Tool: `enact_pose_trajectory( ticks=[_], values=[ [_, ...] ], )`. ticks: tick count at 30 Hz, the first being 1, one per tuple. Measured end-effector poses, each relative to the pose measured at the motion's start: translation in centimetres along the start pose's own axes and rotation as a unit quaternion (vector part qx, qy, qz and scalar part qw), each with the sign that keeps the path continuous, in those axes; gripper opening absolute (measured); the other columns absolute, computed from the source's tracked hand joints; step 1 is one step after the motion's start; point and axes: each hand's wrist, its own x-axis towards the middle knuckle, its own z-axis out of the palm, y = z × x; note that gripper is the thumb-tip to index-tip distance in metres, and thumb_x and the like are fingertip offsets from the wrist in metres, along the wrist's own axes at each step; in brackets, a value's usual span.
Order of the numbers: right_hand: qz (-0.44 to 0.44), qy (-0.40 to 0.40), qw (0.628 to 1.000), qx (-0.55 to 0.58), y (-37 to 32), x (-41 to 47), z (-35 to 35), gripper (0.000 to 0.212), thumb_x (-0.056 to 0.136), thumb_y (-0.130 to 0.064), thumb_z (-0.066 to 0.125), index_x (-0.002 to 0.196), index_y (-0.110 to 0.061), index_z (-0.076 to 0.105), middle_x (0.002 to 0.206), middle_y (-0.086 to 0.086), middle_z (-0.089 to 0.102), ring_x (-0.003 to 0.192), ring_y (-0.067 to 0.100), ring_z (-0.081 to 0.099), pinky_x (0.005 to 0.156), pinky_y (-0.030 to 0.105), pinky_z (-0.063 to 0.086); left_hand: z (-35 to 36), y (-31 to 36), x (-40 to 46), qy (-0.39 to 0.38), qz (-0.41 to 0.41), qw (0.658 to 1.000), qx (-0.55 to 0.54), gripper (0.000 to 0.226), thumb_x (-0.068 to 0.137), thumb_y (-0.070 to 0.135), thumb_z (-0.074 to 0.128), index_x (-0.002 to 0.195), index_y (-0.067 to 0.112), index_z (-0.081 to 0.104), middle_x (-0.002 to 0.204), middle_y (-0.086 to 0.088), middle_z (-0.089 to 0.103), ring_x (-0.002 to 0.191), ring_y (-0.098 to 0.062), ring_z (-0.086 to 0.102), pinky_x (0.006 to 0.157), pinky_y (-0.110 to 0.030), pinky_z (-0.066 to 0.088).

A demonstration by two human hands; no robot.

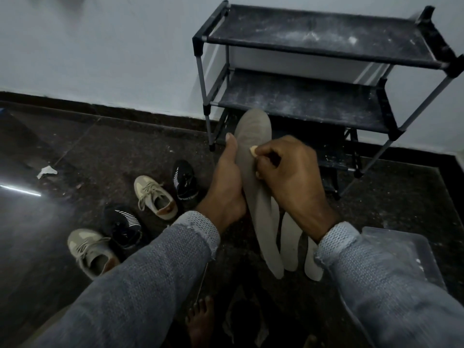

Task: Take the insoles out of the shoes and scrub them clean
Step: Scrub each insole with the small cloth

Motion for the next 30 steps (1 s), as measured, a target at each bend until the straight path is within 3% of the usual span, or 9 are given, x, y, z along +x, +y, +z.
enact_pose_trajectory(
  ticks=[5, 8, 10, 12, 14, 18, 24, 30],
  values=[
    [0.005, -0.004, 1.000, 0.003, 0.4, 0.1, -0.1, 0.013, 0.084, -0.004, 0.067, 0.093, -0.011, 0.074, 0.088, 0.000, 0.066, 0.073, 0.009, 0.063, 0.073, 0.023, 0.055, -0.2, -0.2, 0.5, -0.001, -0.001, 1.000, 0.015, 0.076, 0.094, 0.066, 0.022, 0.120, 0.005, 0.061, 0.114, -0.017, 0.068, 0.101, -0.027, 0.068, 0.079, -0.035, 0.055],
    [-0.022, -0.025, 0.999, 0.040, -0.5, -0.7, 0.7, 0.013, 0.083, -0.001, 0.069, 0.091, -0.009, 0.075, 0.088, 0.001, 0.070, 0.077, 0.009, 0.065, 0.090, 0.006, 0.041, -0.4, 0.0, 0.4, -0.014, -0.001, 1.000, -0.008, 0.079, 0.094, 0.066, 0.021, 0.126, 0.004, 0.056, 0.124, -0.014, 0.064, 0.111, -0.024, 0.063, 0.085, -0.034, 0.053],
    [-0.040, -0.029, 0.998, 0.042, -0.5, -0.8, 0.8, 0.013, 0.082, -0.001, 0.069, 0.090, -0.008, 0.075, 0.086, 0.002, 0.070, 0.078, 0.010, 0.064, 0.095, 0.006, 0.038, -0.5, 0.1, 0.3, -0.021, 0.000, 1.000, -0.015, 0.078, 0.094, 0.066, 0.022, 0.129, 0.003, 0.054, 0.126, -0.014, 0.063, 0.113, -0.024, 0.062, 0.087, -0.033, 0.053],
    [-0.036, -0.023, 0.999, 0.021, 0.0, -0.5, 0.5, 0.011, 0.083, -0.003, 0.068, 0.090, -0.009, 0.075, 0.084, 0.002, 0.068, 0.075, 0.011, 0.064, 0.087, 0.021, 0.051, -0.4, 0.0, 0.2, -0.014, 0.008, 1.000, 0.000, 0.075, 0.095, 0.064, 0.022, 0.123, 0.005, 0.059, 0.117, -0.015, 0.067, 0.104, -0.024, 0.067, 0.083, -0.034, 0.056],
    [-0.019, 0.001, 1.000, -0.021, 0.8, 0.1, -0.1, 0.009, 0.085, -0.007, 0.068, 0.091, -0.010, 0.074, 0.085, 0.001, 0.066, 0.074, 0.013, 0.063, 0.074, 0.028, 0.055, -0.2, -0.2, 0.2, -0.007, 0.009, 1.000, 0.017, 0.072, 0.095, 0.064, 0.024, 0.120, 0.007, 0.061, 0.110, -0.016, 0.070, 0.097, -0.025, 0.069, 0.077, -0.033, 0.057],
    [-0.001, 0.026, 0.999, -0.045, 1.5, 0.7, -0.9, 0.009, 0.085, -0.007, 0.066, 0.091, -0.010, 0.073, 0.088, 0.001, 0.065, 0.077, 0.011, 0.063, 0.072, 0.022, 0.053, -0.2, -0.5, 0.4, -0.005, 0.013, 0.999, 0.040, 0.067, 0.096, 0.062, 0.026, 0.116, 0.011, 0.064, 0.108, -0.014, 0.071, 0.092, -0.024, 0.069, 0.076, -0.033, 0.056],
    [-0.028, -0.024, 0.999, 0.031, -0.4, -0.4, 0.1, 0.011, 0.084, -0.005, 0.069, 0.092, -0.012, 0.074, 0.088, -0.002, 0.067, 0.076, 0.006, 0.063, 0.074, 0.023, 0.055, -0.4, -0.4, 0.0, -0.026, 0.012, 0.999, 0.020, 0.067, 0.097, 0.058, 0.026, 0.111, 0.005, 0.064, 0.103, -0.016, 0.071, 0.091, -0.023, 0.071, 0.078, -0.031, 0.058],
    [0.009, 0.032, 0.999, -0.019, 1.2, 1.1, -1.3, 0.009, 0.086, -0.007, 0.066, 0.091, -0.010, 0.073, 0.088, -0.002, 0.064, 0.074, 0.005, 0.062, 0.069, 0.011, 0.050, 0.5, -0.7, -0.3, -0.029, 0.009, 0.999, 0.029, 0.063, 0.098, 0.057, 0.026, 0.120, 0.009, 0.062, 0.107, -0.014, 0.071, 0.091, -0.022, 0.071, 0.074, -0.032, 0.059]
  ],
)
